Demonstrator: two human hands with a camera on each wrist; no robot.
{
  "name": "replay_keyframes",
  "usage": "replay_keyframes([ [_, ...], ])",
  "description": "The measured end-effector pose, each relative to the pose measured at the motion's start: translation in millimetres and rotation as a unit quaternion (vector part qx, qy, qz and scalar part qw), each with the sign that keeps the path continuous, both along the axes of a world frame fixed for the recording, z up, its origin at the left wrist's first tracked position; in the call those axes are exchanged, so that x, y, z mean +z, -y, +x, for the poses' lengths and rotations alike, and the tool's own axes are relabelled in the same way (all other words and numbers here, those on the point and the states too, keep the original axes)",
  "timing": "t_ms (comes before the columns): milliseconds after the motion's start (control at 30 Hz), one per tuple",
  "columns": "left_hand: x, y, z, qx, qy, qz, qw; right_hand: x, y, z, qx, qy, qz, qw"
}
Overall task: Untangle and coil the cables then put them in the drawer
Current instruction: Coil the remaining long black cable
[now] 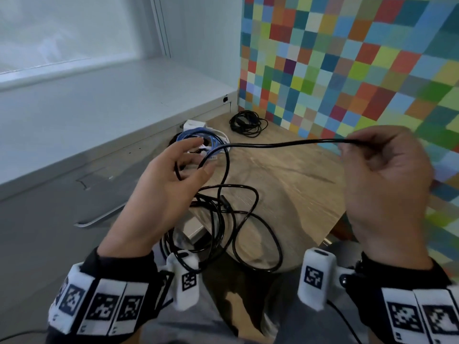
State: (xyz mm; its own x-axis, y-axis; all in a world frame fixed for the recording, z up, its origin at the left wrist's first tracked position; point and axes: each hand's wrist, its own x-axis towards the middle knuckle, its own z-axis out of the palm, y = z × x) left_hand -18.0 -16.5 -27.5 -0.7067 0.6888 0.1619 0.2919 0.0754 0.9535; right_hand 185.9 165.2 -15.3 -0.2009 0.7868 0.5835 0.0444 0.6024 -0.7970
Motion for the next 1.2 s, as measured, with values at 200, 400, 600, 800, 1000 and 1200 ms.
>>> replay_keyframes([
  [200,6,-1,9,-0.017,0.07,0.017,0.997,-22,5,-6,0.083,0.267,-0.087,0.956],
  [400,9,-10,23,-0.011,0.141,0.088,0.986,-6,33,-14,0.135,0.196,-0.024,0.971],
  [600,16,-13,42,-0.048,0.155,0.138,0.977,-6,56,-24,0.302,0.353,-0.051,0.884],
  [800,18,-11,41,-0.076,0.091,0.132,0.984,-11,57,-27,0.276,0.299,-0.058,0.912],
  [1000,21,2,30,-0.089,-0.084,0.077,0.989,-5,43,-24,0.211,0.186,-0.091,0.955],
  [1200,21,1,32,-0.099,-0.22,-0.108,0.964,-4,33,-20,0.214,0.128,-0.132,0.959],
])
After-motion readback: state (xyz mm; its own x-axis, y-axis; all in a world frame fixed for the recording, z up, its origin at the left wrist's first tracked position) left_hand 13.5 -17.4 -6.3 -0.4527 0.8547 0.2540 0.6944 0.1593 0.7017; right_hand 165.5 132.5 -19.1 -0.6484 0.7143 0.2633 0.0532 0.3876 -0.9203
